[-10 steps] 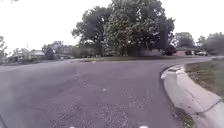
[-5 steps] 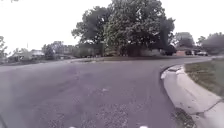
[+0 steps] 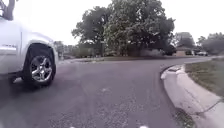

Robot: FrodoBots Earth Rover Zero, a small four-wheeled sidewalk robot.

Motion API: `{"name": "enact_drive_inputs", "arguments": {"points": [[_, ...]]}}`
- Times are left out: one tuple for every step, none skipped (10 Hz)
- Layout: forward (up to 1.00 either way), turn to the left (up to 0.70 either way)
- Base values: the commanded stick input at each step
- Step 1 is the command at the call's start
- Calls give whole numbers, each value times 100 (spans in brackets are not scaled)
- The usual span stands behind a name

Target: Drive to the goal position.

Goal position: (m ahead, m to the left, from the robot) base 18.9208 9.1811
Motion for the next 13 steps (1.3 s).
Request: {"name": "enact_drive_inputs", "arguments": {"points": [[4, 0], [4, 0], [4, 0], [4, 0], [4, 0], [4, 0], [4, 0], [4, 0], [4, 0], [4, 0], [4, 0], [4, 0], [4, 0]]}}
